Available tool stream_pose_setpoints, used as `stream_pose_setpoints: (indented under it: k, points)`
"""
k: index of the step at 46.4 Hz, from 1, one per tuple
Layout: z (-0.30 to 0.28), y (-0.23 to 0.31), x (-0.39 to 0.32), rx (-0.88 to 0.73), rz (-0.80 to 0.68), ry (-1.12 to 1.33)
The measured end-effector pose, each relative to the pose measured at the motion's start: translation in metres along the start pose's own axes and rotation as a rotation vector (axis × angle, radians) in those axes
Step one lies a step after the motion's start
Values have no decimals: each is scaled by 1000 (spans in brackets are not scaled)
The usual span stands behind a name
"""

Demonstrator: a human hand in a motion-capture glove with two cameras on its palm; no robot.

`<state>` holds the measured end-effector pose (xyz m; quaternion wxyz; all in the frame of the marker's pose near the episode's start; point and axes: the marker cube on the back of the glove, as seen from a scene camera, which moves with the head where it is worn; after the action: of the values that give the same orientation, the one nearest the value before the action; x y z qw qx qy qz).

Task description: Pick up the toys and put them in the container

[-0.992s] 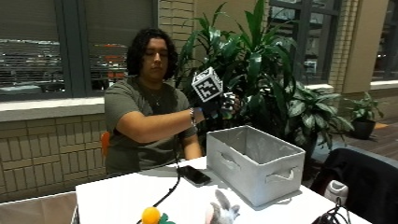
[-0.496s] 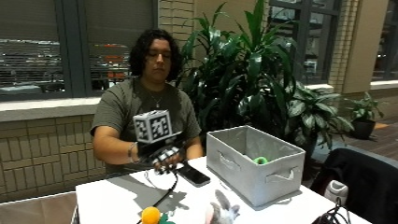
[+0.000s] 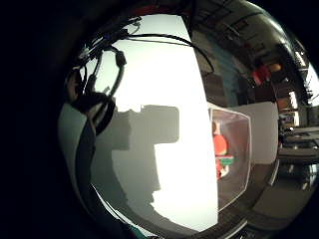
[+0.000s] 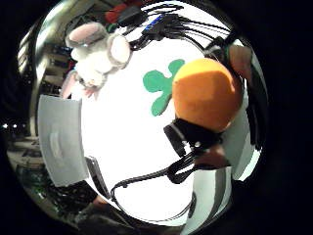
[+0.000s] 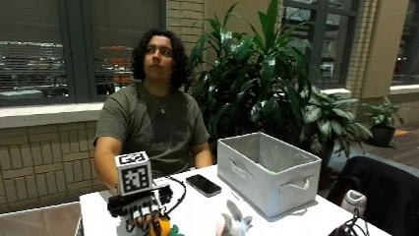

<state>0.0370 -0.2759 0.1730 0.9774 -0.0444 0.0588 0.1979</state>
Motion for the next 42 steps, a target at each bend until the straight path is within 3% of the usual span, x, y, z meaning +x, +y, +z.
stream_pose_setpoints:
  k: [6,14,17,23,25,26,29,31,38,42]
  points:
    - [-49,21,-39,87,-178,4]
    - [-139,112,-153,403,-378,-129]
    - [-172,134,-193,473,-593,-186]
    - [-226,190,-279,448,-1250,-370]
    - [-240,198,-305,450,-1347,-388]
    - [-244,194,-316,466,-1308,-364]
    - [-247,161,-347,540,-963,-197]
    - [-244,146,-362,545,-835,-130]
    - [-222,103,-367,344,-696,-162]
    - [-207,90,-348,319,-708,-228]
